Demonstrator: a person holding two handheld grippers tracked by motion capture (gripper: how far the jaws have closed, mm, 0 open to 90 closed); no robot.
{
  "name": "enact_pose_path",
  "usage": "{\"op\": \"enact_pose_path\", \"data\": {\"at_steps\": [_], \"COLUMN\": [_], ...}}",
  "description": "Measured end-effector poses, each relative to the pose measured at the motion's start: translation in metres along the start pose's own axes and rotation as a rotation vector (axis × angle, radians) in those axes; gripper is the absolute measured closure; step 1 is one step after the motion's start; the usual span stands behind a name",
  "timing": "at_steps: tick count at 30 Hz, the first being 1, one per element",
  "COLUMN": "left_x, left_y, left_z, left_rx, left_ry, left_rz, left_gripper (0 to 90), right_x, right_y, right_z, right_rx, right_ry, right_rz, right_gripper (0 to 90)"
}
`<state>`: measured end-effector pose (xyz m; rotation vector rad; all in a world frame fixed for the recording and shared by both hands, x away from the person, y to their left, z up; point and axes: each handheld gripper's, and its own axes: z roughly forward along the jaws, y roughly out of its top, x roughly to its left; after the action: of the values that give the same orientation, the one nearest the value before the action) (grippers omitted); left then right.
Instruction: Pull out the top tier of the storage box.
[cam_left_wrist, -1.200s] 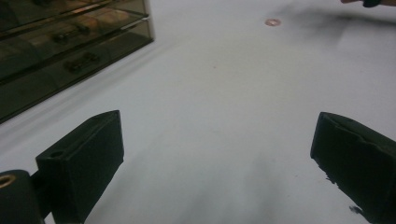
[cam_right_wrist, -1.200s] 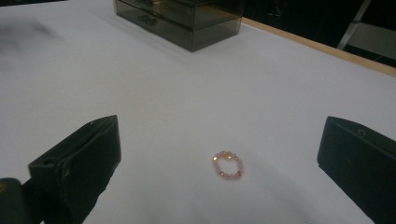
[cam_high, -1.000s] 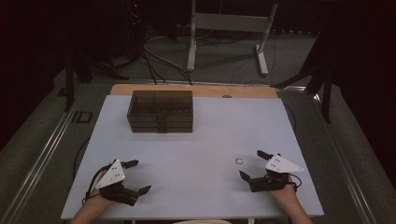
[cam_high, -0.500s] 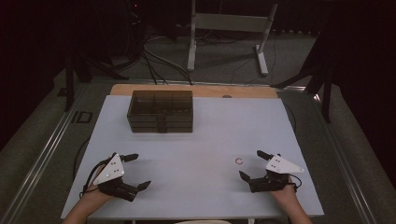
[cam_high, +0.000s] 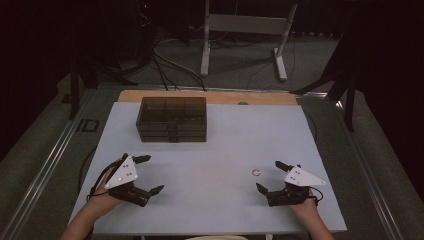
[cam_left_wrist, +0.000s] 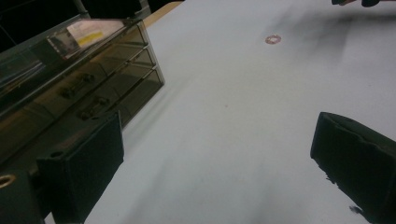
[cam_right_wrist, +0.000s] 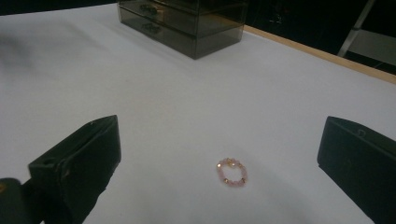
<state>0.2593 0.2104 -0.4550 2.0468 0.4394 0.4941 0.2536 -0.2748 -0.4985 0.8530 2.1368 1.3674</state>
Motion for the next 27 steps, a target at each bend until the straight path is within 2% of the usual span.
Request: {"op": "enact_pose_path", "data": {"at_steps": [6, 19, 27], "left_x": [0.005, 0.020, 0.027], "left_y": [0.009, 0.030, 0.039], "left_z": [0.004, 0.014, 0.024], "left_rx": [0.010, 0.081, 0.125], "left_ry": [0.006, 0.049, 0.105], "left_rz": [0.022, 0.095, 0.156], "left_gripper": [4.4, 4.4, 4.3], "right_x": [0.000, 0.000, 0.001], "right_y": [0.000, 0.000, 0.000], "right_z": [0.000, 0.000, 0.000], "right_rx": [-0.003, 0.001, -0.003], "right_ry": [-0.001, 0.000, 0.010], "right_rz": [0.002, -0.001, 0.000], "right_gripper": [0.0, 0.1, 0.1]}}
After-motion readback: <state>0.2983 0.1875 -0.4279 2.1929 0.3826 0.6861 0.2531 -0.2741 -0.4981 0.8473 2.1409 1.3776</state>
